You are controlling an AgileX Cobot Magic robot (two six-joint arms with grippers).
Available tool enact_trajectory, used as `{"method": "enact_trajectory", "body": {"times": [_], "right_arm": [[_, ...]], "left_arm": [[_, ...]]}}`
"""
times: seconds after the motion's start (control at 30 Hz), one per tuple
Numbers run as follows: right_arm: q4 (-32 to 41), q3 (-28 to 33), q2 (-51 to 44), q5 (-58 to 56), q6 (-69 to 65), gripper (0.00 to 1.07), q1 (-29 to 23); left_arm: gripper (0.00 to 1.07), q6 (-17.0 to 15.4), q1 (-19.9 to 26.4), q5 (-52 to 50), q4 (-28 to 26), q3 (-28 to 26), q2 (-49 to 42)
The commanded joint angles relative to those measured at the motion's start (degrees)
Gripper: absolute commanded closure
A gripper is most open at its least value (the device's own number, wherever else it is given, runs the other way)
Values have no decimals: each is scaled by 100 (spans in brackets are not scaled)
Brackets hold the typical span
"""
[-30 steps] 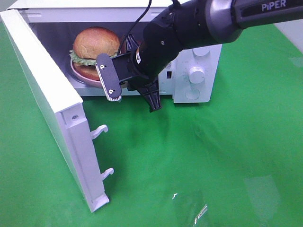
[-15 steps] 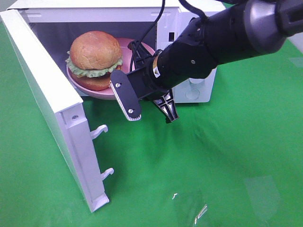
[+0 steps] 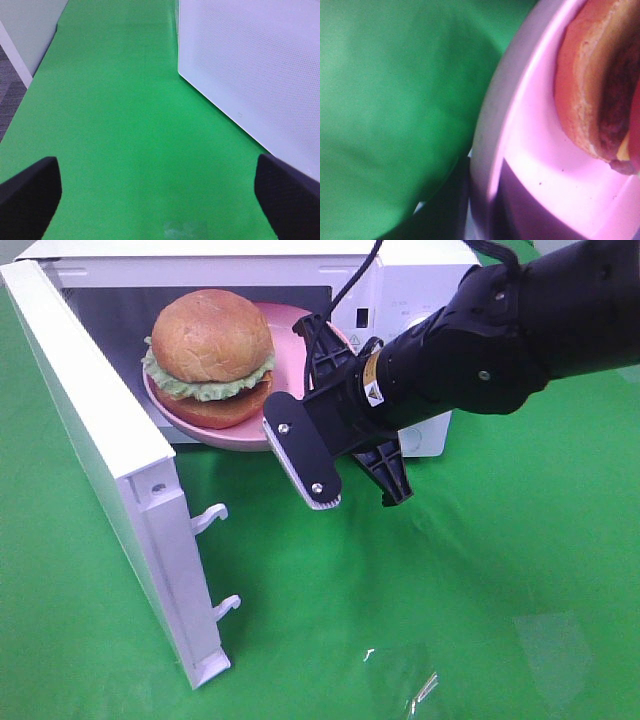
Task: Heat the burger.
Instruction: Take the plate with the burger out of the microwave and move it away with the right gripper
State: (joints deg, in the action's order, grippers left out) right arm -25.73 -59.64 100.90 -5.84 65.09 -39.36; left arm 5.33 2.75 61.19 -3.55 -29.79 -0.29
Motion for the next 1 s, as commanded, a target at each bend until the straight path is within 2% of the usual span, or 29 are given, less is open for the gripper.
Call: {"method": "enact_trajectory", "body": {"times": [0.03,0.57,0.77,1.0], "right_arm": [[40,269,-464,235,-80,107,57],[46,1312,-1759,86,-34,107,-11],[46,1770,-2544,-476,-34,107,-11],[40,1937,-3031,-991,-52,107,-11]], "left_arm": [[9,0,23,17,6,17,-97],[9,0,23,17,6,17,-97],[9,0,23,17,6,17,-97],[9,0,23,17,6,17,-97]]}}
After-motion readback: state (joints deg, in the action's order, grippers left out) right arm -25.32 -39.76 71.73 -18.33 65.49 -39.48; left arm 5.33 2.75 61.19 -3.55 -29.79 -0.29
